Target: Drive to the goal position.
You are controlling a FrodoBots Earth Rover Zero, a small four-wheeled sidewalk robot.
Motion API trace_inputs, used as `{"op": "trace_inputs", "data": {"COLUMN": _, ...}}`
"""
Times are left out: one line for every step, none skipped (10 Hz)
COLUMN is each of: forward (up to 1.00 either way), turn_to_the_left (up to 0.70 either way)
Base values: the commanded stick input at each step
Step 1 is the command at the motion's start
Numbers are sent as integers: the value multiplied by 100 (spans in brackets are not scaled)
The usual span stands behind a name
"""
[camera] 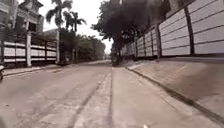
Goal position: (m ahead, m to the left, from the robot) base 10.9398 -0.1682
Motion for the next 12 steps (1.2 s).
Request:
{"op": "trace_inputs", "data": {"forward": 100, "turn_to_the_left": 9}}
{"op": "trace_inputs", "data": {"forward": 100, "turn_to_the_left": 6}}
{"op": "trace_inputs", "data": {"forward": 100, "turn_to_the_left": 0}}
{"op": "trace_inputs", "data": {"forward": 100, "turn_to_the_left": 0}}
{"op": "trace_inputs", "data": {"forward": 100, "turn_to_the_left": 0}}
{"op": "trace_inputs", "data": {"forward": 100, "turn_to_the_left": 0}}
{"op": "trace_inputs", "data": {"forward": 100, "turn_to_the_left": 0}}
{"op": "trace_inputs", "data": {"forward": 100, "turn_to_the_left": 0}}
{"op": "trace_inputs", "data": {"forward": 100, "turn_to_the_left": 0}}
{"op": "trace_inputs", "data": {"forward": 100, "turn_to_the_left": 1}}
{"op": "trace_inputs", "data": {"forward": 100, "turn_to_the_left": 8}}
{"op": "trace_inputs", "data": {"forward": 100, "turn_to_the_left": 26}}
